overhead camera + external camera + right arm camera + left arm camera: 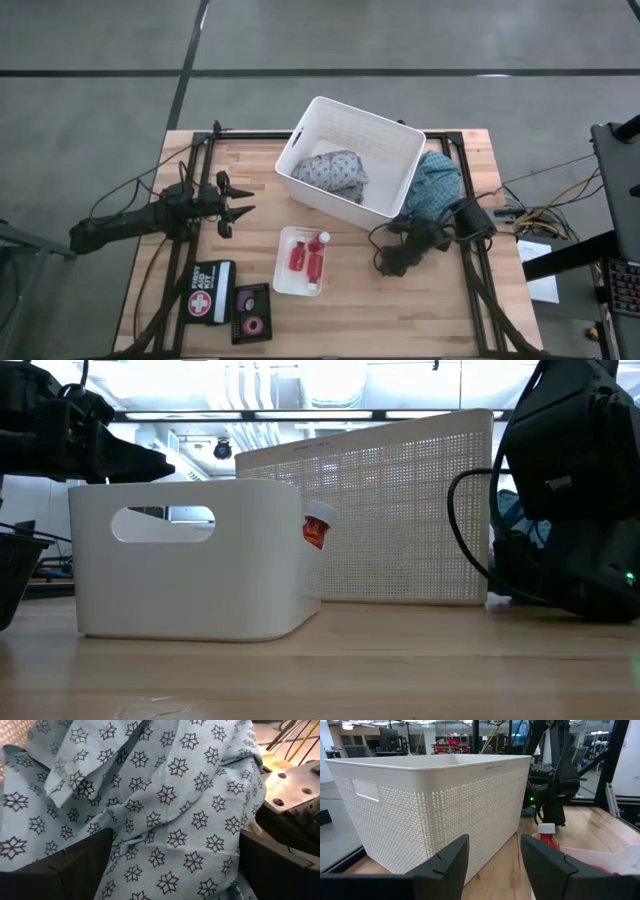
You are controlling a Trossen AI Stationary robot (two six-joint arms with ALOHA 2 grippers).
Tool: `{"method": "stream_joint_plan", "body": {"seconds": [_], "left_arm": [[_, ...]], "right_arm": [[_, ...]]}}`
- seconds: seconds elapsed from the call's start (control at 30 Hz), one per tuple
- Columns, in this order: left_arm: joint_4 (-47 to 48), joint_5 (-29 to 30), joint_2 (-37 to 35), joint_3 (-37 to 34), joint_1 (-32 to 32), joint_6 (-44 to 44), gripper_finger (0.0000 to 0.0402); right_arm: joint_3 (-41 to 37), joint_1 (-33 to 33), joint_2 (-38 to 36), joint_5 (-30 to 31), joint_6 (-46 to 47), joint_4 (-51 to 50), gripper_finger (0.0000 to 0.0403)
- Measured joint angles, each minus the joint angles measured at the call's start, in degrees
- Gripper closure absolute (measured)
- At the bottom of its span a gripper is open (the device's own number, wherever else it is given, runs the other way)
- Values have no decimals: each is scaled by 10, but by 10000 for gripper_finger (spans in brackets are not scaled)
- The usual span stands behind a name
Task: Pick & Place Medicine items
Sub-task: Put the blue patient gown into the big white bin
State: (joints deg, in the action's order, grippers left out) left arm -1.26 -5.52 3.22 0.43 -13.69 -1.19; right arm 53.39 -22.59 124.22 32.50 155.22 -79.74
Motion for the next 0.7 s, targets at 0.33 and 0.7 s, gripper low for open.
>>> {"method": "stream_joint_plan", "body": {"seconds": [0.33, 0.7], "left_arm": [[0, 0, 0, 0, 0, 0, 217], [0, 0, 0, 0, 0, 0, 217]], "right_arm": [[-1, 0, -14, 7, 1, -21, 7], [-6, 3, -38, 40, 3, -44, 7]]}}
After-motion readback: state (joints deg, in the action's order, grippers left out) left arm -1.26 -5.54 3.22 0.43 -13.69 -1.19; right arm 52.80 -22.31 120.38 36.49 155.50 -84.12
